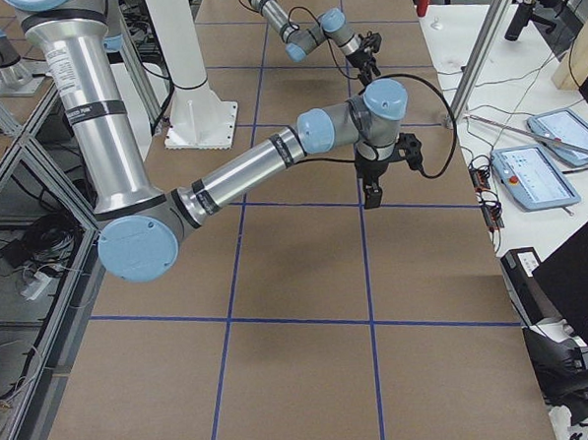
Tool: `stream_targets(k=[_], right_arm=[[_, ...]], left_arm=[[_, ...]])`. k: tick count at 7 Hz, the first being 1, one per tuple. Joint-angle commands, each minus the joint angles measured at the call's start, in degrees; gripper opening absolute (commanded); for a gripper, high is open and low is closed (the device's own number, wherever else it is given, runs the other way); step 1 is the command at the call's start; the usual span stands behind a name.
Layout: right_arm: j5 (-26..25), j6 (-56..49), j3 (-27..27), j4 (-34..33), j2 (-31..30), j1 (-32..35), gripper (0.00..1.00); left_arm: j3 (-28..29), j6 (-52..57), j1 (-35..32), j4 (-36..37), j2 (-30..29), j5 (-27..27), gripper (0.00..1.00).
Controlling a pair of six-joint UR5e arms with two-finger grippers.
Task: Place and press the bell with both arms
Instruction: 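Withdraw the left arm while the right arm moves toward the bell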
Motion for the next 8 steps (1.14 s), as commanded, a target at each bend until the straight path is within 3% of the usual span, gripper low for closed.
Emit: stream_targets(k=[1,2,4,5,8], right_arm=[[-5.1,17.0,-0.3,0.0,10.3,-11.4,0.97],[-7.2,22.8,-1.0,0.0,14.1,-15.4,0.86],[-8.8,35.8,-3.1,0.1,20.6,-21.7,0.32],[-11.0,40.0,-6.8,1.0,25.3,-24.9,0.02],[-15.2,45.2,-24.3,10.2,36.4,-30.4,0.00]], left_arm=[[-10.0,8.5,-6.0,-0.3,14.3,-9.1,1.00],[-15.5,12.8,-9.2,0.0,21.0,-13.2,1.00],[-18.6,19.4,-16.6,0.0,28.7,-22.7,1.00],[-19.4,21.5,-18.9,-0.3,31.3,-24.4,1.00],[-22.6,22.7,-19.8,-0.5,36.7,-25.5,1.00]])
